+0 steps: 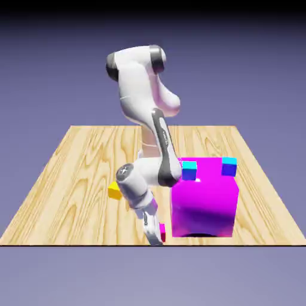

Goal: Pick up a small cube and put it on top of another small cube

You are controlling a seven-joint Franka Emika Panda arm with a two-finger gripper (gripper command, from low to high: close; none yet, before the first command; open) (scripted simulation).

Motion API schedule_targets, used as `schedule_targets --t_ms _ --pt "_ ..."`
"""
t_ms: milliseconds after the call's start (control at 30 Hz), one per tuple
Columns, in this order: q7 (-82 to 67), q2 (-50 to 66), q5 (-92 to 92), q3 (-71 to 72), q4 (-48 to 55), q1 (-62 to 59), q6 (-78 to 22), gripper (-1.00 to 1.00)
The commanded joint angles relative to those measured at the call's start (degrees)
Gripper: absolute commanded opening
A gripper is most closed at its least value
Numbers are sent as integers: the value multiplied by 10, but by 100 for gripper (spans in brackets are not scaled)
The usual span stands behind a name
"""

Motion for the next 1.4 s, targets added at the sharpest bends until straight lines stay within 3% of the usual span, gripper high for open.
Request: schedule_targets --t_ms 0,500,967,1367 --pt "14 -1 -19 18 -2 -21 -4 -100" --pt "199 -7 -273 256 -27 -299 -48 -100" --pt "-126 -157 -72 225 113 -211 -358 -100" --pt "-2 -294 -27 107 66 38 -385 -100"
